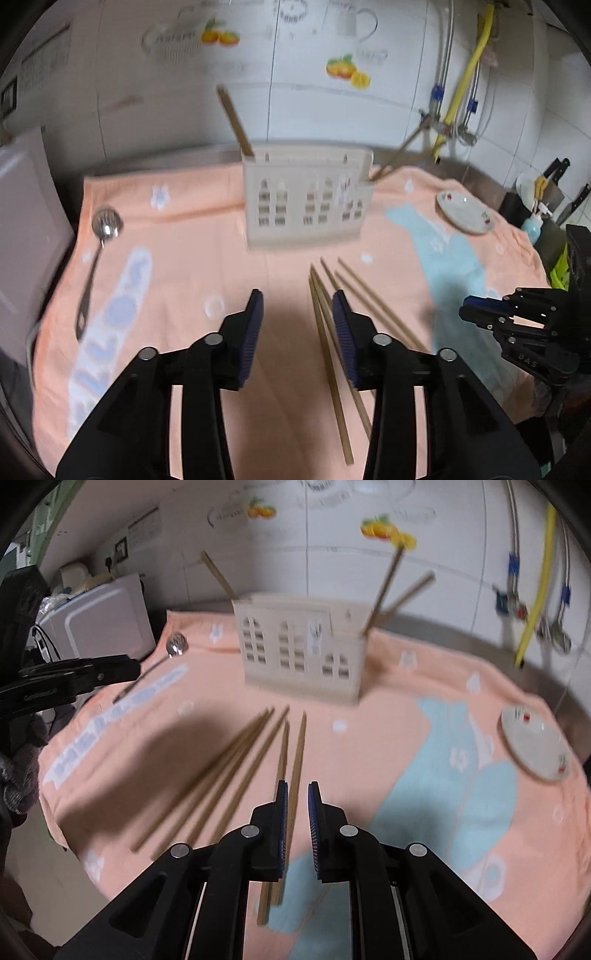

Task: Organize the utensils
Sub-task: 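Open both grippers to release the chopsticks into the holder, then close the right gripper on a chopstick while the left gripper grasps another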

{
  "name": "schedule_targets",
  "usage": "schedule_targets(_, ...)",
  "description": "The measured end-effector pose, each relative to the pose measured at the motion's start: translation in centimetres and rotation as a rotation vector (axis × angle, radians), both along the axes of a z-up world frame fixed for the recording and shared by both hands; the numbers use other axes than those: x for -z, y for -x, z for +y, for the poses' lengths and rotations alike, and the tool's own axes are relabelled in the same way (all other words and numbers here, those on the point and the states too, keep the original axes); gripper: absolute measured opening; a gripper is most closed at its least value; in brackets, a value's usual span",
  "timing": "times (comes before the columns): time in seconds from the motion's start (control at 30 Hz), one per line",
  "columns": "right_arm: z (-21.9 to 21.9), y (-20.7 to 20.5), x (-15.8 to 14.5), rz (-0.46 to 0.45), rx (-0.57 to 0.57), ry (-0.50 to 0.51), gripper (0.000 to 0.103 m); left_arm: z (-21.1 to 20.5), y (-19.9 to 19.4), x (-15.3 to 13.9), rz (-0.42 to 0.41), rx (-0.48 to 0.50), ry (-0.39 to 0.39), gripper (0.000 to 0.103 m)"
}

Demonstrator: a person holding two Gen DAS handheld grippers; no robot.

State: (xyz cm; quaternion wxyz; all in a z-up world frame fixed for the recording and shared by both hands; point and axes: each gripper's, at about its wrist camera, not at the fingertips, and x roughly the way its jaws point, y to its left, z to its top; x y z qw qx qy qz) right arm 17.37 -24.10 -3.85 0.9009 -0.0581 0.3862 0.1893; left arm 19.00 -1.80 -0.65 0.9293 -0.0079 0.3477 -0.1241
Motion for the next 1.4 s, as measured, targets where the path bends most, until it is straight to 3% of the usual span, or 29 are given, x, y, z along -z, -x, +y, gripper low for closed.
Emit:
schedule_targets(0.17, -0.2, 0.4, 2.7, 0.055, 0.014, -0.013, 0.021, -0.3, 0.7, 3.0, 0.068, -0.008, -0.001, 0.052)
schedule_targets(0.27, 0.1, 0.5, 3.7, 0.072, 0.017, -0.019, 0.031, -0.6, 1.1, 4.7, 0.104, -0.006, -0.007, 0.057)
schedule_targets(0.5, 0.3, 0.2, 4.4, 0.075, 0.017, -0.024, 0.049, -0.7, 1.8, 6.7, 0.150, -0.016, -0.021, 0.068)
schedule_targets(0.6, 0.4, 0.0, 4.5, 0.077, 0.022, -0.029, 0.050, -0.4, 1.9, 7.4, 0.167, -0.027, -0.021, 0.071)
schedule_targets(1.2, 0.0, -0.4, 5.1, 0.107, 0.052, -0.074, 0.043, 2.1, 2.3, 8.9, 0.214, -0.120, -0.010, 0.082)
schedule_targets(1.4, 0.1, -0.5, 5.2, 0.116, 0.052, -0.081, 0.028, 2.1, 2.5, 9.0, 0.215, -0.124, -0.008, 0.083)
